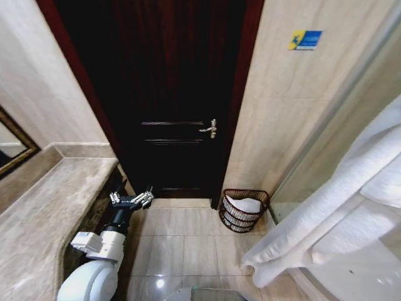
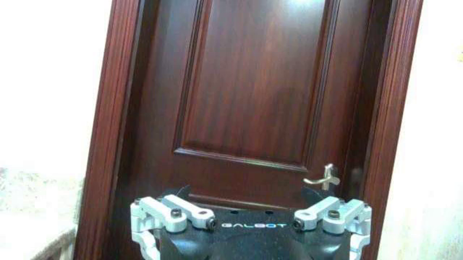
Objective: Discard the used towel into the hamper.
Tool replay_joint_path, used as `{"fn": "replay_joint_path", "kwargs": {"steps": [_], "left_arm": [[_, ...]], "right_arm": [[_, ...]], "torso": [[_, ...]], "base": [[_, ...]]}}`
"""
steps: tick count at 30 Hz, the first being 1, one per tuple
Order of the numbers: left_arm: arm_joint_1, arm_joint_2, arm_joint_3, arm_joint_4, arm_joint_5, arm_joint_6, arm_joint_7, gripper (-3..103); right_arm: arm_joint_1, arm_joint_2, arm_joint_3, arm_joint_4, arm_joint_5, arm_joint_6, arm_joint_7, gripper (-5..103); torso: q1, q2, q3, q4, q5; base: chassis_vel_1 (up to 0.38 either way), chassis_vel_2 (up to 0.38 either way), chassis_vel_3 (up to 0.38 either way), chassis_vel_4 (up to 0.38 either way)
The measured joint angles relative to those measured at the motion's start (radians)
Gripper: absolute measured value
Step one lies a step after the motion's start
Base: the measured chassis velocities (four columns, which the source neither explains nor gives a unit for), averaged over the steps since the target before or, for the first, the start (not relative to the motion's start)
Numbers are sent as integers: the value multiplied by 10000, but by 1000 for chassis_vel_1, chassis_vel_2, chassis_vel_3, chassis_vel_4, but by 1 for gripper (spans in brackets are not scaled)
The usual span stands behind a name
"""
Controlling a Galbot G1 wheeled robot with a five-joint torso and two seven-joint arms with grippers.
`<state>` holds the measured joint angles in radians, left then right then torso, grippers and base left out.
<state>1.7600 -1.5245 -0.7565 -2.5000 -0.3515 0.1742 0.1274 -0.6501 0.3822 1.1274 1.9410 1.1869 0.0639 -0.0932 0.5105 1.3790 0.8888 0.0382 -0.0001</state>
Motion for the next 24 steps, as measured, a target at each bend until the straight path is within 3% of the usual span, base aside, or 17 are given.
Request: {"fn": "replay_joint_path", "kwargs": {"steps": [12, 24], "left_arm": [[0, 1, 0, 0, 0, 0, 0, 100], [-1, -1, 1, 0, 0, 0, 0, 100]], "right_arm": [[-111, 93, -161, 24, 7, 108, 11, 2], [178, 1278, -1096, -1139, -486, 334, -715, 2]], "torso": [[1, 10, 3, 1, -9], [8, 15, 9, -3, 5]], "base": [[92, 83, -88, -104], [8, 17, -4, -18]]}}
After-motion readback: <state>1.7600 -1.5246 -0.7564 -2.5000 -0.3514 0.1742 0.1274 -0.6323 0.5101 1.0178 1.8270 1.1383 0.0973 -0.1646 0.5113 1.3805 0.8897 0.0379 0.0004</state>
